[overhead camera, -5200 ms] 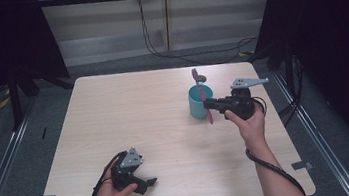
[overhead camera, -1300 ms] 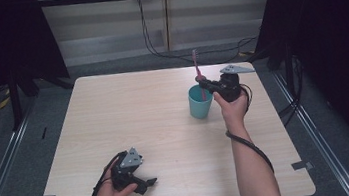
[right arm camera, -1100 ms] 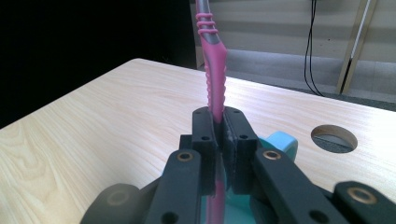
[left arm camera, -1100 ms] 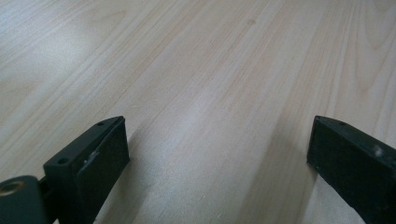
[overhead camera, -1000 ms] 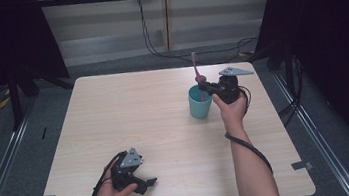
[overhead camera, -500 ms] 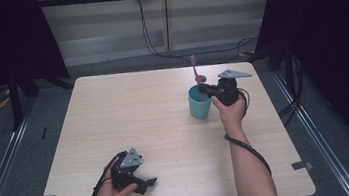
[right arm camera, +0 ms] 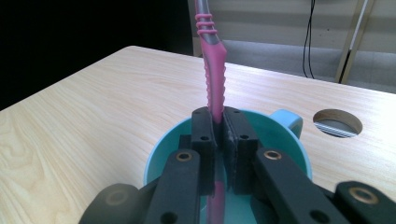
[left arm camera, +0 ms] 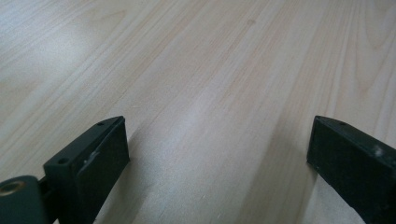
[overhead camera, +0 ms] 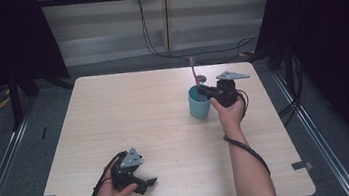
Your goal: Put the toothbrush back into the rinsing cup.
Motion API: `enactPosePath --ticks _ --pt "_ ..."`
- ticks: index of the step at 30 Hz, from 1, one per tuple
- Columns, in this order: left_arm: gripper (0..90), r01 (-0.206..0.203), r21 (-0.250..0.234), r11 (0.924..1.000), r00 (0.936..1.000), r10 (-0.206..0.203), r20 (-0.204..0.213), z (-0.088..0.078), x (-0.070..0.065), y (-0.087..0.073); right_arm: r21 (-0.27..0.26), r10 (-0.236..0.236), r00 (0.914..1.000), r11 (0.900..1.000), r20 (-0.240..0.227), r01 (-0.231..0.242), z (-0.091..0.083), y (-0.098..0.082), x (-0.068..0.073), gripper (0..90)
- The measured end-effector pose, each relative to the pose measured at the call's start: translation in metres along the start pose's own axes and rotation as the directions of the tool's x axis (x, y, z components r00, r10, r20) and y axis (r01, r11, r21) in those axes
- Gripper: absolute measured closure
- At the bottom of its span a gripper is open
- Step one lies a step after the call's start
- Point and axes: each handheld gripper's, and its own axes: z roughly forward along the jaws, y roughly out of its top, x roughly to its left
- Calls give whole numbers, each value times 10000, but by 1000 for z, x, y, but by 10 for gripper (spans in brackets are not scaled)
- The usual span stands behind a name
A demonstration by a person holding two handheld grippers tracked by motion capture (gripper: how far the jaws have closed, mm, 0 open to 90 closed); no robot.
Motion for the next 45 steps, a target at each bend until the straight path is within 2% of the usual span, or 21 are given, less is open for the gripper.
enactPosePath --ticks 14,34,41,45 --pt "53 66 -57 10000 10000 -66 -5 0 0 0 528 -171 9997 9985 190 161 2 3 2 834" --pt "53 -3 6 10000 10000 3 -9 0 0 0 668 -167 9997 9976 151 157 1 -2 2 824" --pt "53 -6 0 10000 10000 6 5 0 0 0 692 -239 9997 9973 110 230 -2 -1 5 779" --pt "53 1 -9 10000 10000 -1 3 0 0 0 742 -205 9997 9971 151 193 -5 0 6 703"
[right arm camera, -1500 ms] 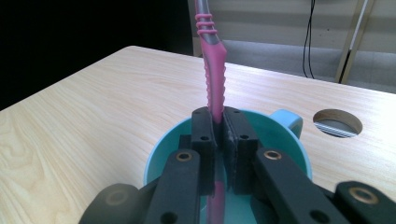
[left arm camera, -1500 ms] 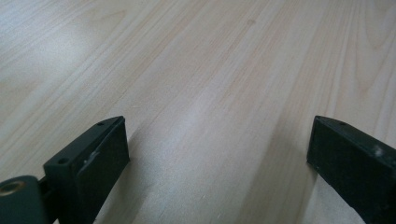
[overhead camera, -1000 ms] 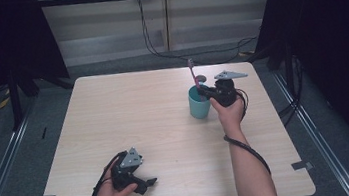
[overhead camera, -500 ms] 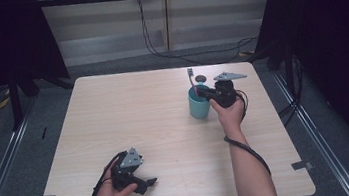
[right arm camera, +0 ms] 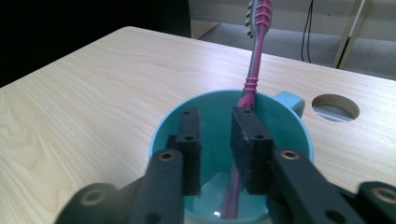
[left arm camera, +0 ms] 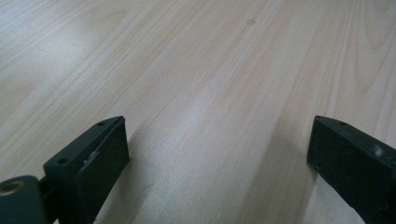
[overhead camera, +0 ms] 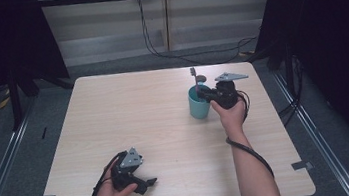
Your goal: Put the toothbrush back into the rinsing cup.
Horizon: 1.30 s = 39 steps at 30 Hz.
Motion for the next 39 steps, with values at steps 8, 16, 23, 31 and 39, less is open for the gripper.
enactPosePath --ticks 8,16,23,31,39 --pt "53 -9 27 10000 10000 9 -39 0 0 0 214 68 10000 9997 -20 -68 -6 1 2 541" --pt "53 -2 25 10000 10000 2 -39 0 0 0 535 -24 10000 9986 -74 28 -8 2 7 414" --pt "53 5 10 10000 10000 -5 -33 0 0 0 954 -343 9991 9948 -252 366 -9 6 16 348" --pt "53 2 8 10000 10000 -2 -32 0 0 0 1133 -456 9982 9923 -385 497 -17 4 20 302" --pt "53 1 25 10000 10000 -1 -40 0 0 0 1212 -669 9968 9900 -440 718 -31 1 22 274"
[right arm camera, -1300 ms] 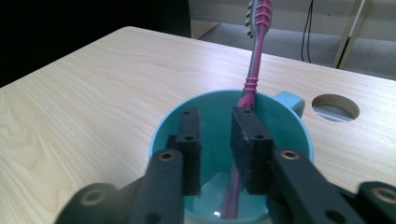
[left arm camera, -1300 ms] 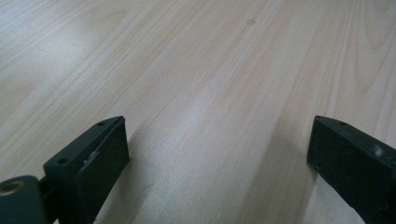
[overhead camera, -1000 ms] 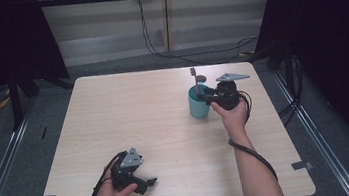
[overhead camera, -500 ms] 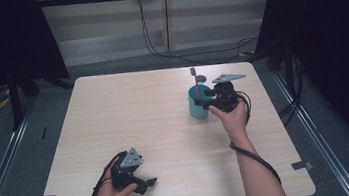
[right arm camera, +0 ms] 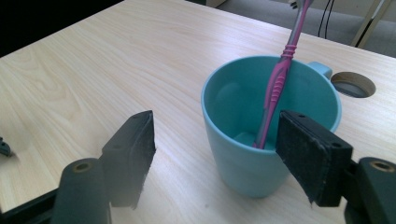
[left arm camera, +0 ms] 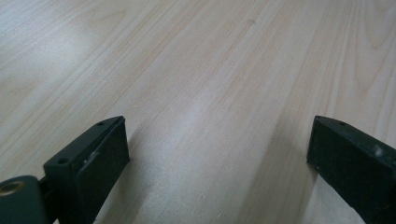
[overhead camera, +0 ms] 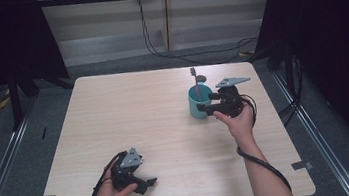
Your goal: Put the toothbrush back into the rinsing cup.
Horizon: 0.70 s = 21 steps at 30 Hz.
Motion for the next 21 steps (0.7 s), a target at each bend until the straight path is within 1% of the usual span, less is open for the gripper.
enactPosePath --ticks 2,4,5,11,12,17,21 --pt "53 -5 -15 10000 10000 5 12 0 0 0 29 19 10000 10000 -60 -19 -3 -1 0 267" --pt "53 -5 -17 10000 10000 5 12 0 0 0 54 -29 10000 10000 13 29 -6 -2 0 260" --pt "53 -3 -11 10000 10000 3 11 0 0 0 48 -33 10000 10000 -52 34 -8 -3 1 257" --pt "53 4 -18 10000 10000 -3 12 0 0 0 81 -163 9999 9998 -43 164 -14 -6 5 232" --pt "53 -8 33 10000 10000 8 -12 0 0 0 151 -180 9998 9997 -52 181 -15 -6 6 227" --pt "53 3 -15 10000 10000 -3 7 0 0 0 281 -305 9995 9991 -67 307 -20 -6 9 211" --pt "53 -2 0 10000 10000 2 7 0 0 0 201 -385 9992 9991 -87 387 -26 -6 11 202"
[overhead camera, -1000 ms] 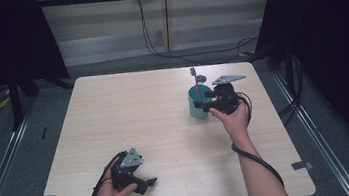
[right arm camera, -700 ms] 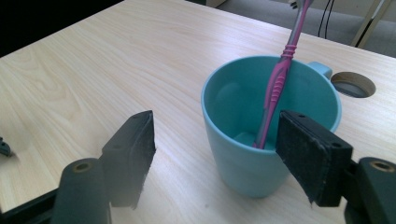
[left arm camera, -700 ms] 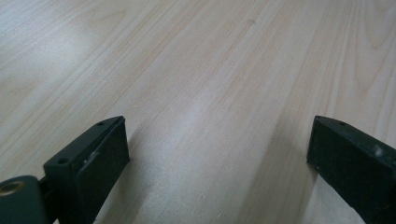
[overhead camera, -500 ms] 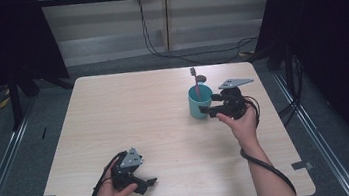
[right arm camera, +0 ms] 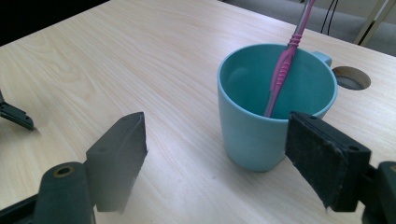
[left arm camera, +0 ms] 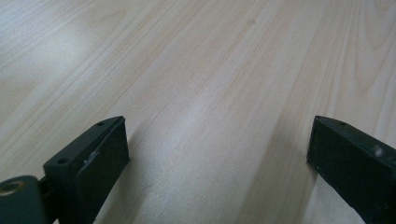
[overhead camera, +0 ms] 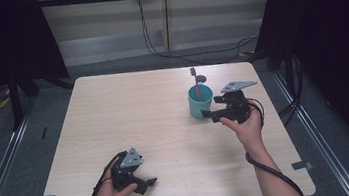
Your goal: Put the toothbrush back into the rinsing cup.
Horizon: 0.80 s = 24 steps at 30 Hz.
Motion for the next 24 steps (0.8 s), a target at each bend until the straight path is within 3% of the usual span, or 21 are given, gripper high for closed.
enactPosePath --ticks 15,24 --pt "53 7 -16 10000 10000 -7 2 0 0 0 705 -392 9992 9968 83 385 -11 -27 9 152" --pt "53 -2 -13 10000 10000 2 0 0 0 0 1070 -489 9988 9930 -96 496 -12 -45 15 147"
